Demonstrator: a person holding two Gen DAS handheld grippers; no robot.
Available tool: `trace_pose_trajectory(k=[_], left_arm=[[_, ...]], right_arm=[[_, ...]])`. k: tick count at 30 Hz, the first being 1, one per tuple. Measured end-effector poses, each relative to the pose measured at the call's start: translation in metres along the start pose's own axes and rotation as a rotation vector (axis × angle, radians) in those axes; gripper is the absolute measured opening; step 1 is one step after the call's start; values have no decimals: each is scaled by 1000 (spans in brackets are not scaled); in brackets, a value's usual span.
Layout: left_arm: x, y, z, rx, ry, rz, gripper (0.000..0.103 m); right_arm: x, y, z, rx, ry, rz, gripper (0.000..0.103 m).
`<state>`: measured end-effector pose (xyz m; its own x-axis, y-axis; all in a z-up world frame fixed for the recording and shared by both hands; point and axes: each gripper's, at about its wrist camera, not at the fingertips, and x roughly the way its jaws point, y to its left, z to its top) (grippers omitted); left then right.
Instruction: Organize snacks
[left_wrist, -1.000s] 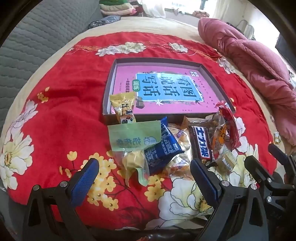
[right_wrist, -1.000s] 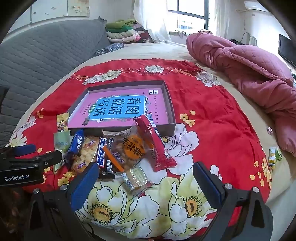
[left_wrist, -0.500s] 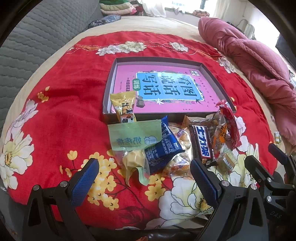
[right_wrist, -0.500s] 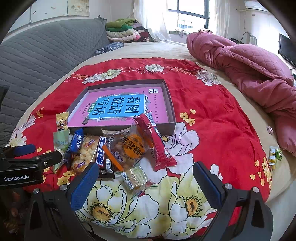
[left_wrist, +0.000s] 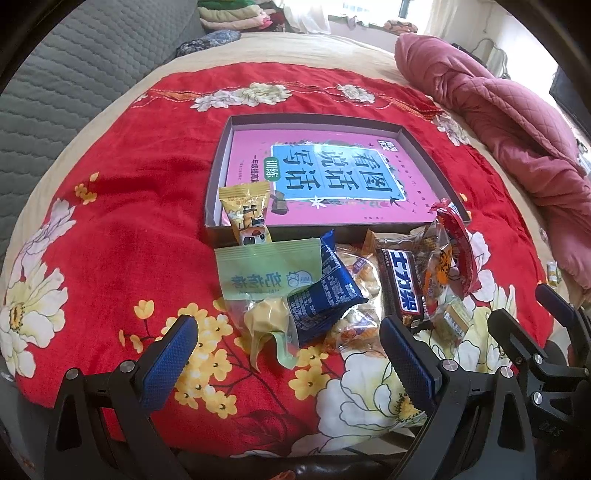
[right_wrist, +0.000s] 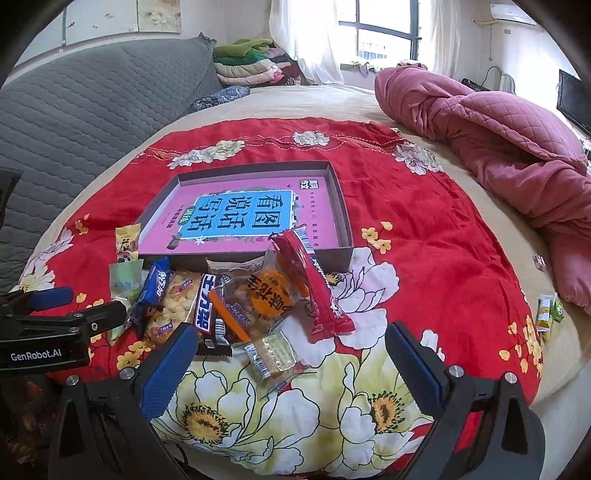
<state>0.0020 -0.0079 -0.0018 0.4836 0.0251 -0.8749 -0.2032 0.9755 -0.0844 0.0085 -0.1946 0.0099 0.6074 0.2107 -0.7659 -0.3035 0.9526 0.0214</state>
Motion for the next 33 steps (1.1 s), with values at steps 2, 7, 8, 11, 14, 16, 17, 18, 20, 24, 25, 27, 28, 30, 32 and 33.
trace_pose_trajectory(k=[2, 7, 8, 11, 14, 16, 17, 18, 20, 24, 25, 27, 28, 30, 32, 33], left_arm=[[0, 0, 0, 0, -1, -1, 99], [0, 0, 0, 1, 1, -1, 99], [0, 0, 0, 1, 1, -1, 99], [0, 0, 0, 1, 0, -1, 99], [0, 0, 0, 0, 0, 0, 99], [0, 0, 0, 0, -1, -1, 99], [0, 0, 0, 0, 0, 0, 99], [0, 0, 0, 0, 0, -1, 99], [0, 0, 0, 1, 1, -1, 99], [-1, 0, 0, 2, 0, -2, 99], [0, 0, -1, 3, 0, -3, 99], [1, 0, -1, 3, 4, -4, 99], [1, 0, -1, 2, 4, -5, 99], [1, 0, 0, 0, 4, -6, 99], [0, 0, 0, -4, 0, -8, 99], [0, 1, 0, -6, -1, -11, 99]], right_arm=[[0, 0, 0, 0, 0, 0, 102], [-1, 0, 0, 0, -3, 1, 102], [-1, 0, 0, 0, -3, 1, 102], [-1, 0, 0, 0, -2, 1, 102], [-1, 1, 0, -1, -3, 2, 102], [-1, 1, 1, -1, -3, 2, 102], [-1, 0, 1, 0, -4, 2, 102], [-1, 1, 0, 0, -3, 1, 102], [-1, 1, 0, 0, -3, 2, 102], [-1, 1, 1, 0, -3, 4, 102], [-1, 1, 1, 0, -3, 4, 102], [0, 2, 1, -3, -2, 6, 102], [0, 3, 2, -3, -2, 7, 102], [0, 3, 2, -5, -2, 11, 102], [1, 3, 2, -3, -2, 15, 102], [2, 2, 2, -1, -1, 15, 102]])
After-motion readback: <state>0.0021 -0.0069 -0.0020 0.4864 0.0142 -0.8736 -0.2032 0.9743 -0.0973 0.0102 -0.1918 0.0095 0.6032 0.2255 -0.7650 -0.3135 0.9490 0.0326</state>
